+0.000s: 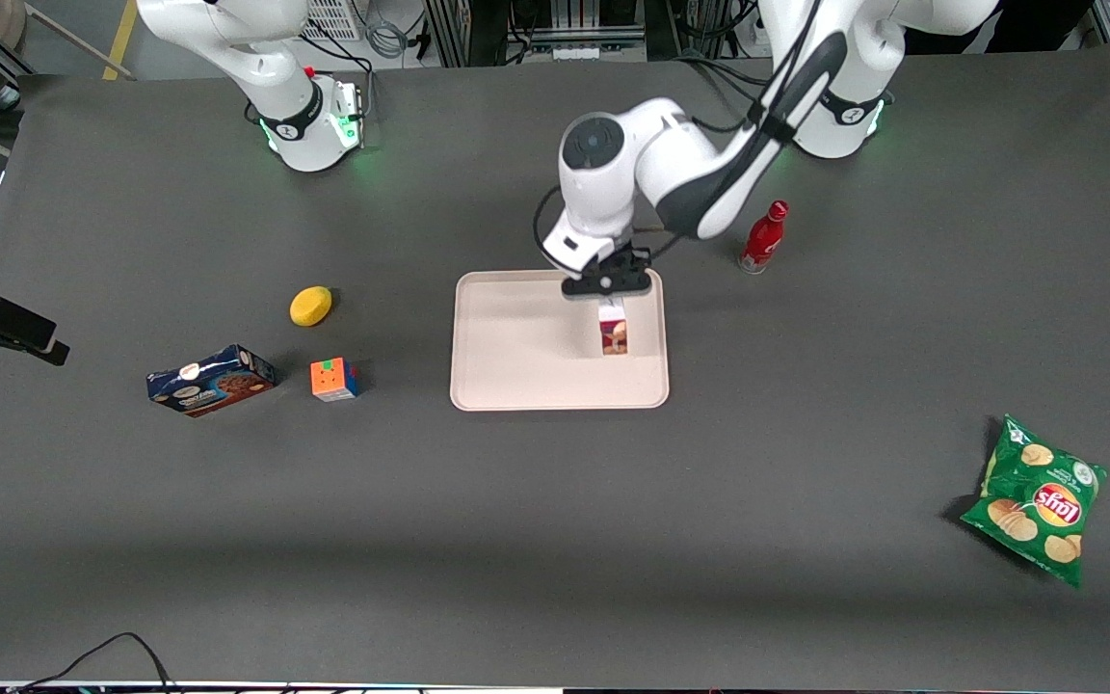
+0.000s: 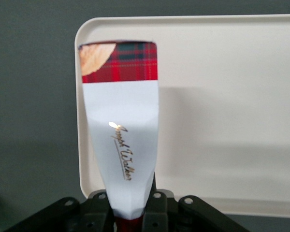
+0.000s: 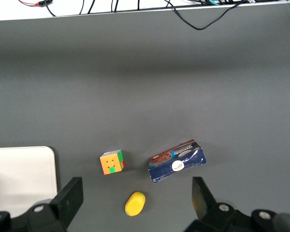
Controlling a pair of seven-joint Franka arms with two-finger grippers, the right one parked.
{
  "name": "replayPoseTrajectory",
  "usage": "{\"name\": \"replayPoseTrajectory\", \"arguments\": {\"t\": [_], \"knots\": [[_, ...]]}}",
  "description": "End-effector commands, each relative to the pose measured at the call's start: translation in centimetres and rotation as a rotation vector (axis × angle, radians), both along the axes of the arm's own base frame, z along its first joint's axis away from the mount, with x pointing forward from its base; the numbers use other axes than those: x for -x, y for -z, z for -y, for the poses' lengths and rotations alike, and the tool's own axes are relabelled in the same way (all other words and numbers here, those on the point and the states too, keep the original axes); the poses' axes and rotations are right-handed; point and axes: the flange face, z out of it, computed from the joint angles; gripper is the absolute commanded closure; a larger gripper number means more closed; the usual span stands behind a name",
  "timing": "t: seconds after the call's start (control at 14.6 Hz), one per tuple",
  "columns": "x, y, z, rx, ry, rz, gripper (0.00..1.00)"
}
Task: Place red cookie box on tray
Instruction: 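Lower the cookie box upright onto the tray with the left gripper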
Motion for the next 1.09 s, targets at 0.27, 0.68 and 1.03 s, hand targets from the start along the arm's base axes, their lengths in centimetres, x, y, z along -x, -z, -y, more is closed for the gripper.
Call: {"name": "replayPoseTrajectory", "arguments": {"t": [0.27,0.68,1.03], "knots": [[-2.6,3.1,-1.5,0.007,0.036,-0.016,0.76],[-4.1,6.0,-2.8,0.028,-0.004,-0.022,0.74],[-4.3,6.5,-2.8,0.028,-0.004,-0.028,0.0]]}}
